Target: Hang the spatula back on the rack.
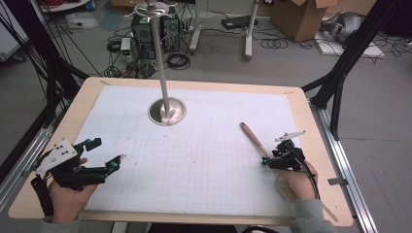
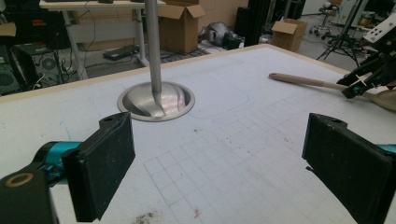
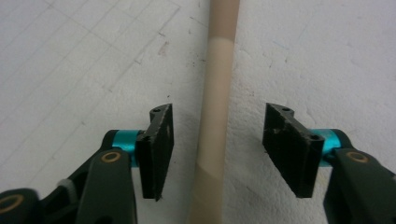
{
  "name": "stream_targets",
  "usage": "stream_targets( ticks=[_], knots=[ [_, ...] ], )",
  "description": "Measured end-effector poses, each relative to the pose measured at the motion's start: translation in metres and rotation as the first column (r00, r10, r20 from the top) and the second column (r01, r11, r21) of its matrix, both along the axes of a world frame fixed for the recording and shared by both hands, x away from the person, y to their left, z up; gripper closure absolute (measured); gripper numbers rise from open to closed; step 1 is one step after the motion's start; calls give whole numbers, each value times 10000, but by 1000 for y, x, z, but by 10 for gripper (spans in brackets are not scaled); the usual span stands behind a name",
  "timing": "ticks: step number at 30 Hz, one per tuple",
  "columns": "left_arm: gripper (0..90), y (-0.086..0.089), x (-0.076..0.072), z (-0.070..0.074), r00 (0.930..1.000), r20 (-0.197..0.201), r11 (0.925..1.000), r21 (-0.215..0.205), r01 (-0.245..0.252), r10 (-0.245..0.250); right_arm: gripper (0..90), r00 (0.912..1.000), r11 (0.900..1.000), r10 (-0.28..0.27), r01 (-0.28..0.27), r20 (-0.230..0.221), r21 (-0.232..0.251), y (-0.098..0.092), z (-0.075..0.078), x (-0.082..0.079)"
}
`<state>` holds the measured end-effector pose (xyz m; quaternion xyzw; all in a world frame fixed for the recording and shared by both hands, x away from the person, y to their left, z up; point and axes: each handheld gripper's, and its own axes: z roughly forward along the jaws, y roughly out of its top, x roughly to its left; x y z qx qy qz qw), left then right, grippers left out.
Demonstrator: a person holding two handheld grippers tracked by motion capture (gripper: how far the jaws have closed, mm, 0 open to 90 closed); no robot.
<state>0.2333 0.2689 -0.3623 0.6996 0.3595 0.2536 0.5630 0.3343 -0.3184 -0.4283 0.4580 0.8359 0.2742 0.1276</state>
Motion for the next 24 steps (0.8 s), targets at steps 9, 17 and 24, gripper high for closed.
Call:
stream_targets(
  ticks=[9, 17, 24],
  knots=[
    [97, 1, 0, 0, 10000, 8, 10000, -12, -21, 21, 576, 9999, 9996, 129, -127, 64, -250, 4, 1, -3],
    [97, 1, 0, 0, 10000, 3, 10000, -4, -7, 7, 675, 9999, 9998, 121, -121, 15, -128, 3, 1, -4],
    [98, 1, 0, 0, 10000, 9, 10000, -36, -34, 34, 734, 10000, 9999, 61, -62, -47, -97, 2, 2, -4]
  ],
)
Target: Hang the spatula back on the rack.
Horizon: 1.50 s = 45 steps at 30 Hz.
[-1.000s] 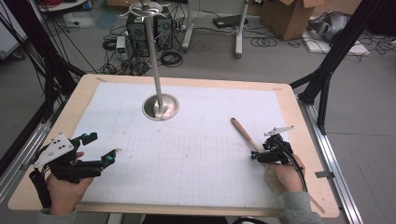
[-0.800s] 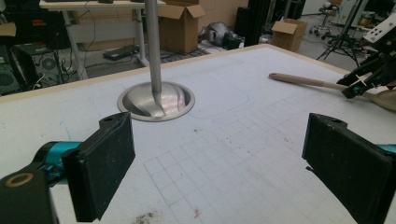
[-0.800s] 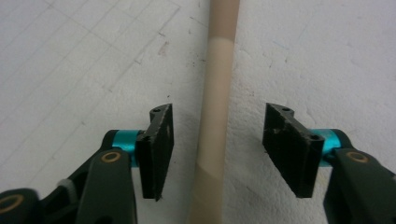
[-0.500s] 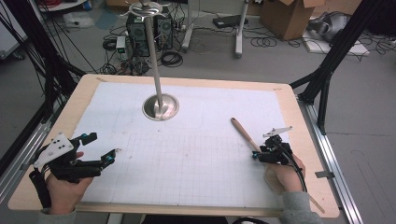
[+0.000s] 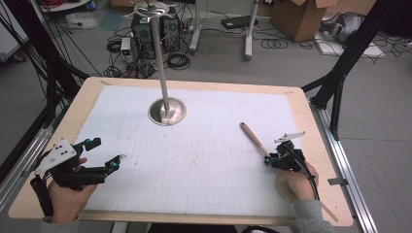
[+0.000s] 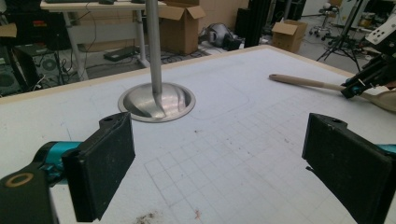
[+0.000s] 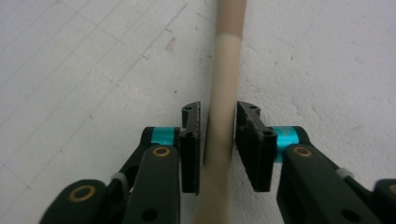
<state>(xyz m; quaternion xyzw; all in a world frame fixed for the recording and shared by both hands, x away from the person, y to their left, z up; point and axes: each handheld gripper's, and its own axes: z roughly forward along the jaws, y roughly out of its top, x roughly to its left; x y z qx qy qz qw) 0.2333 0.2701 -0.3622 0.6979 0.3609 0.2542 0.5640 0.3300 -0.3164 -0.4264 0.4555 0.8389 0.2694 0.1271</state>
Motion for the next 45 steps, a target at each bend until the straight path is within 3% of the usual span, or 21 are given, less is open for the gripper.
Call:
stream_targets(
  ticks=[4, 8, 36, 39, 40, 45],
  knots=[
    [97, 1, 0, 0, 10000, -24, 10000, 2, -24, 24, 745, 10000, 10000, -47, 47, 5, 68, -1, 0, 1],
    [97, 1, 0, 0, 10000, -19, 10000, -2, -7, 7, 769, 9994, 9987, -205, 217, -269, 458, -2, 0, 1],
    [97, 0, 1, -1, 10000, -33, 10000, 3, -7, 7, 783, 9990, 9974, -259, 282, -357, 657, -4, 2, -1],
    [97, 0, 1, -1, 10000, -44, 10000, 2, -12, 12, 783, 9996, 9973, -241, 253, -176, 694, -6, 4, -2],
    [97, 0, 1, -1, 10000, -48, 10000, 2, -14, 14, 783, 9998, 9961, -201, 196, 57, 855, -7, 7, -4],
    [97, 2, 1, -1, 10000, -75, 10000, -5, -41, 41, 784, 9990, 9925, -251, 206, 357, 1208, -10, 12, -6]
  ],
)
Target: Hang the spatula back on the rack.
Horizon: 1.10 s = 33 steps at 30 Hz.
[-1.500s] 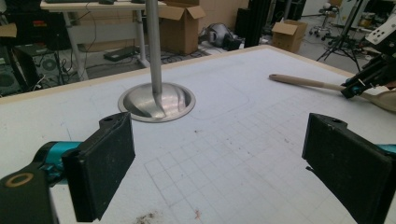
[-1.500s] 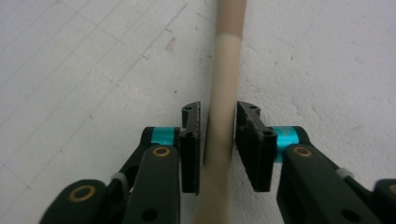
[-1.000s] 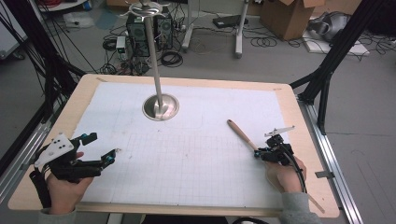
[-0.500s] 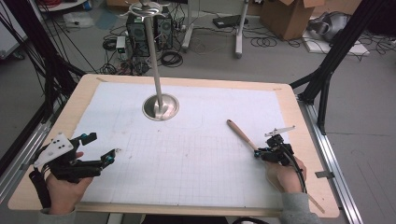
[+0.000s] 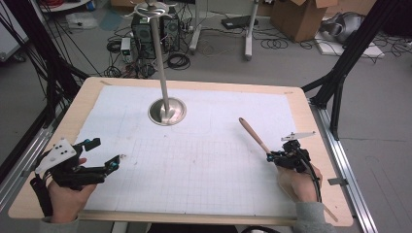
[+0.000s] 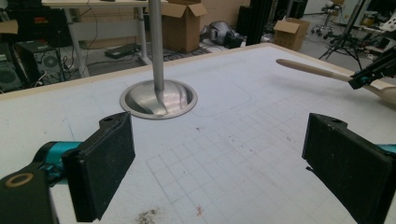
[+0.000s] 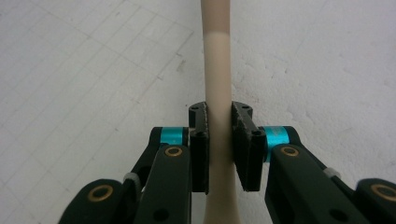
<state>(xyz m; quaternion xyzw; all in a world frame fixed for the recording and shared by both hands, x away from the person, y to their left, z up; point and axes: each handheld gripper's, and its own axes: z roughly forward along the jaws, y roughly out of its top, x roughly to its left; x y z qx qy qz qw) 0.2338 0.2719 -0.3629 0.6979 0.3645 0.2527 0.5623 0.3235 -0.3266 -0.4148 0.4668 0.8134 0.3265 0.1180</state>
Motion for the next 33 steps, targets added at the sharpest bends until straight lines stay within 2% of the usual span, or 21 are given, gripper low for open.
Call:
stream_targets(
  ticks=[8, 17, 21, 24, 33],
  knots=[
    [97, 5, -1, 2, 9999, 86, 9999, -93, -142, 142, 784, 9998, 9998, 2, -6, 204, 174, -2, 5, -2],
    [98, 4, -1, 2, 9999, 69, 9999, -109, -106, 107, 784, 9981, 9992, 234, -251, 570, 300, 2, 20, -5],
    [98, 4, -2, 2, 9999, 86, 9999, -130, -91, 93, 784, 9939, 9982, 424, -465, 1023, 379, 4, 25, -6],
    [97, 4, -2, 3, 9999, 107, 9999, -136, -72, 74, 784, 9927, 9970, 439, -507, 1125, 582, 5, 29, -7],
    [97, 3, -2, 3, 9999, 122, 10000, -91, -5, 6, 784, 9882, 9956, 475, -586, 1454, 729, 10, 42, -7]
  ],
)
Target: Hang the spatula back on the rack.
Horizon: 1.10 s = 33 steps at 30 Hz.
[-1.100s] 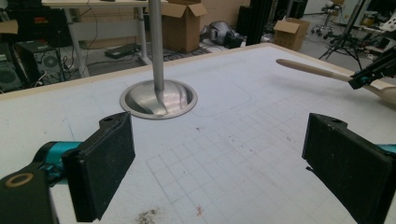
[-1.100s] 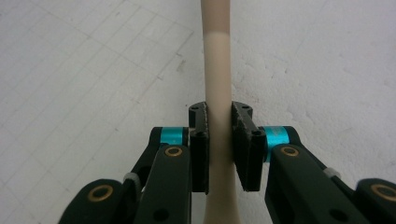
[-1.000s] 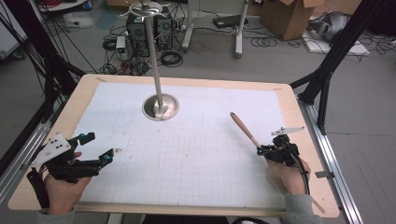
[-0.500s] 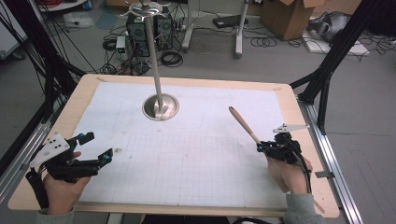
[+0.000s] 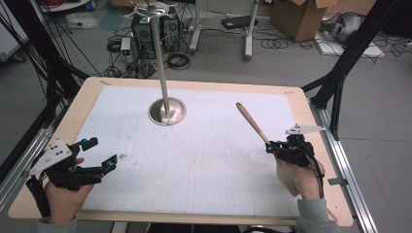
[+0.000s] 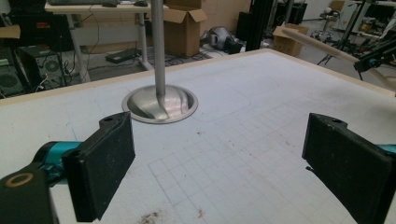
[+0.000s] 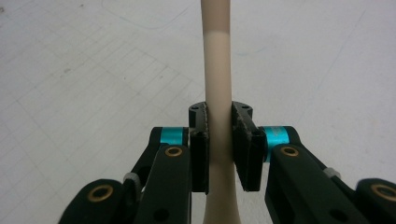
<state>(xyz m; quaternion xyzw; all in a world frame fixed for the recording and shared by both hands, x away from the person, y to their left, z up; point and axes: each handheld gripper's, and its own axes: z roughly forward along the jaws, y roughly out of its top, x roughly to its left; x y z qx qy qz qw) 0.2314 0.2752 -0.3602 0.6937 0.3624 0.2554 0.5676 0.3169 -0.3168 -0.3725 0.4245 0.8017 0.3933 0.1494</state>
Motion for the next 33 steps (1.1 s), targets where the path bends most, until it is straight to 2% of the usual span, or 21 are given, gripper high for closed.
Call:
stream_targets(
  ticks=[11, 15, 33],
  knots=[
    [97, 0, -3, 2, 10000, 52, 10000, -22, 78, -78, 784, 9986, 9991, 395, -401, 366, 160, 16, 25, 7],
    [97, 2, -4, 4, 9999, 163, 10000, -52, 33, -32, 784, 9977, 9985, 524, -531, 420, 148, 19, 30, 8],
    [97, 4, -4, 6, 9998, 186, 9999, -112, 55, -53, 784, 9916, 9924, 1109, -1141, 661, 461, 32, 56, 15]
  ],
)
